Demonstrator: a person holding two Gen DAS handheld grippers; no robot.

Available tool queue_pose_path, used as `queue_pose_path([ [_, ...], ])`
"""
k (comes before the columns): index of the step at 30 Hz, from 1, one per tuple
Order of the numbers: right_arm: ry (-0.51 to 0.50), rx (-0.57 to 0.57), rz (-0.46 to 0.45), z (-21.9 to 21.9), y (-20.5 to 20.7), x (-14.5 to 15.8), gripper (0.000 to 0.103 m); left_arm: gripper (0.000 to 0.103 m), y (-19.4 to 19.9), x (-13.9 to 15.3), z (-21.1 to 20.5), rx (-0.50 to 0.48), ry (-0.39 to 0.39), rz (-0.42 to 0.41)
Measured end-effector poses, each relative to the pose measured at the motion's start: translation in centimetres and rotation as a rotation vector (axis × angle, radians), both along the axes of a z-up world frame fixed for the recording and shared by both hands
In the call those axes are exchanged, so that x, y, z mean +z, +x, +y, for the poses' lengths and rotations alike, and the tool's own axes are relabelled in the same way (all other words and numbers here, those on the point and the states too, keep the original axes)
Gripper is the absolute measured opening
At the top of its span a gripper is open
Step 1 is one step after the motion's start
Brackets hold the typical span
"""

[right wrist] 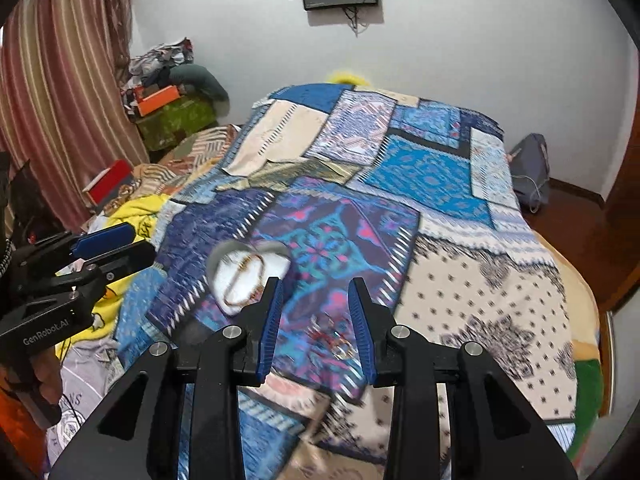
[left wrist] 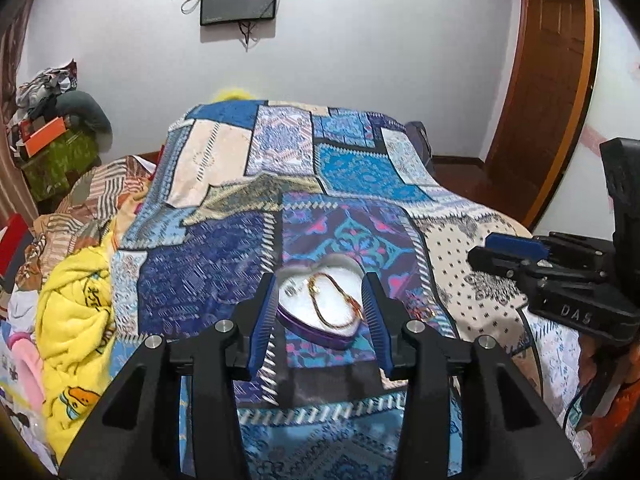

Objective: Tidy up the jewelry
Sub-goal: 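Move both open tools back toward the scattered rings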

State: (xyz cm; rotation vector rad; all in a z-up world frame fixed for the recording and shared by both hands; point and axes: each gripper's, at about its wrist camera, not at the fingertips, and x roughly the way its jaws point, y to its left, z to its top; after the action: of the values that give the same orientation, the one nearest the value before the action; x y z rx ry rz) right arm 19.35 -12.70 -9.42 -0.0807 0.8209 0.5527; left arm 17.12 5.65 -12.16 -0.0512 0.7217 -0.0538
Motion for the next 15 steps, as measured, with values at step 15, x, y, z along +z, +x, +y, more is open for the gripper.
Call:
queue_pose_path([
  [15,-0.072,-0.021,0.151,-4.4,-0.8,-5.9,0.031,0.042,1.0,-6.9,-4.3,-0.102,-0.03,0.214],
])
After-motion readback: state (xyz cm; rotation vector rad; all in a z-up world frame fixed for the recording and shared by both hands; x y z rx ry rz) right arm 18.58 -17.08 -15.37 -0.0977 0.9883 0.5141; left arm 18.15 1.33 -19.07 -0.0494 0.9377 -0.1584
